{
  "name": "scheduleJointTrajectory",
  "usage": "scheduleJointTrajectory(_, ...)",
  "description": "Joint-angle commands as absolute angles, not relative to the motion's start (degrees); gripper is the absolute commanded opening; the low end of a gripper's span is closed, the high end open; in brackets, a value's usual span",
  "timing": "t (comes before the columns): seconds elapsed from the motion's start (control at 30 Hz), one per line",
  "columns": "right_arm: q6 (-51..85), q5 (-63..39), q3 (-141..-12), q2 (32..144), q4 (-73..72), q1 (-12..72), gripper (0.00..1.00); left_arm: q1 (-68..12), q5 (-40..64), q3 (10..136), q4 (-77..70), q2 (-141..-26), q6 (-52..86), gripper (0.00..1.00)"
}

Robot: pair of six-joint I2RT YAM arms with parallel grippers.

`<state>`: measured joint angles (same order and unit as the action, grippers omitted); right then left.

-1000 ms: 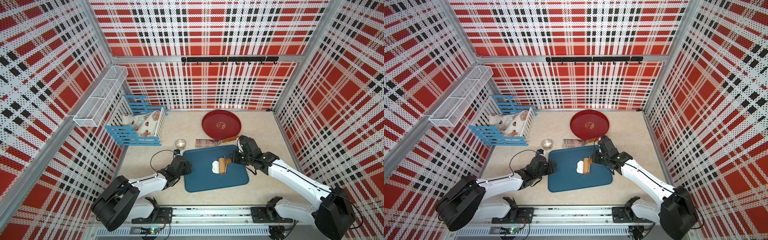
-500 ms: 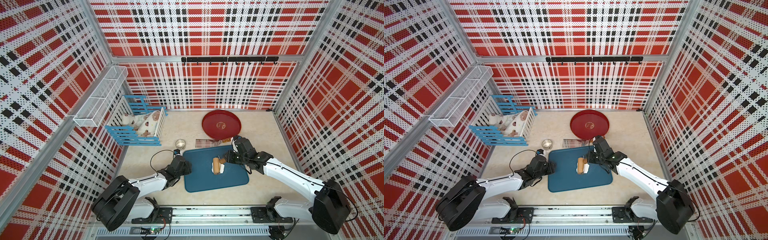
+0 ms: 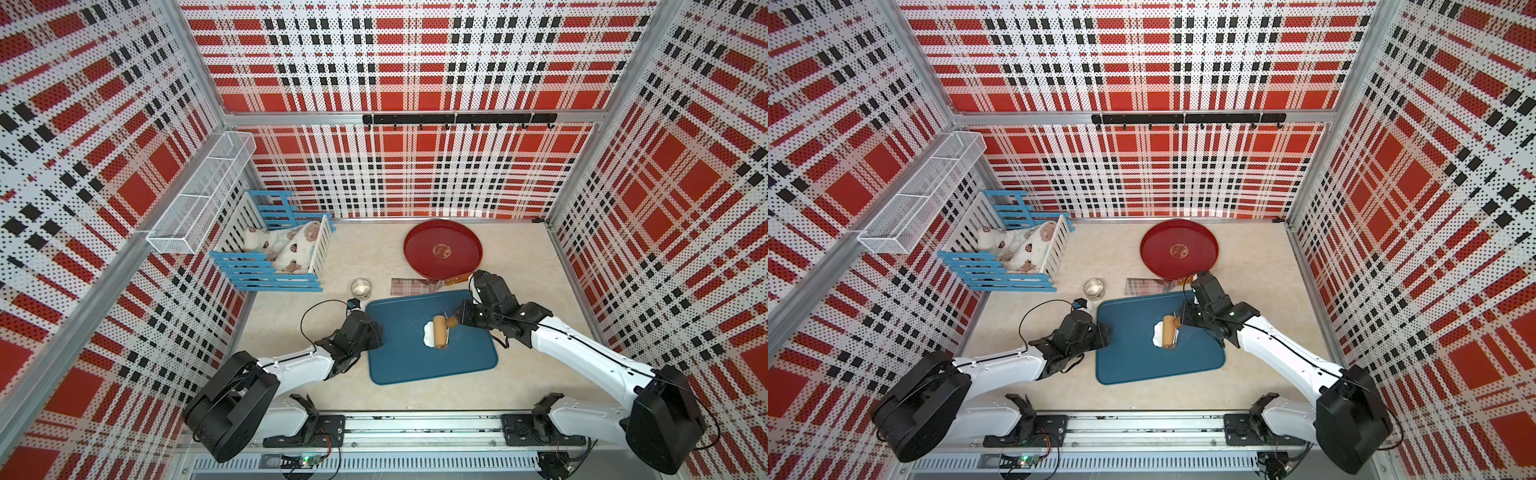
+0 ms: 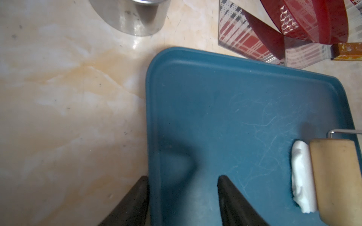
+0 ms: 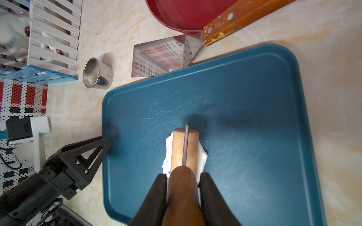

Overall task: Roll out the dumpling wrappers from the dough
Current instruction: Flatten out the dough on the work surface.

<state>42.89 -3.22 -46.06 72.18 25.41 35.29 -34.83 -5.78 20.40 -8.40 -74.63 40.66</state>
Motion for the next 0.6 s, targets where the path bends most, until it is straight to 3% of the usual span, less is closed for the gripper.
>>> scheduleJointTrajectory(0.0,41.85,-0.94,-40.68,79.89,38.05,37.88,0.0,-34.59,-4.09,21.01,-9.4,-74.44,40.25,0.59)
scheduleJointTrajectory(0.37,39.3,3.59,-40.68,71.41,45.12,32.31,0.0,-33.73,-6.73,21.53,-7.22,-74.09,39.51,0.54)
scheduleJointTrajectory(0.57,39.67,0.02,-41.0,73.65,41.7,33.29,0.0,-32.45,-7.2,22.31,-7.25,-75.6,38.64,0.49)
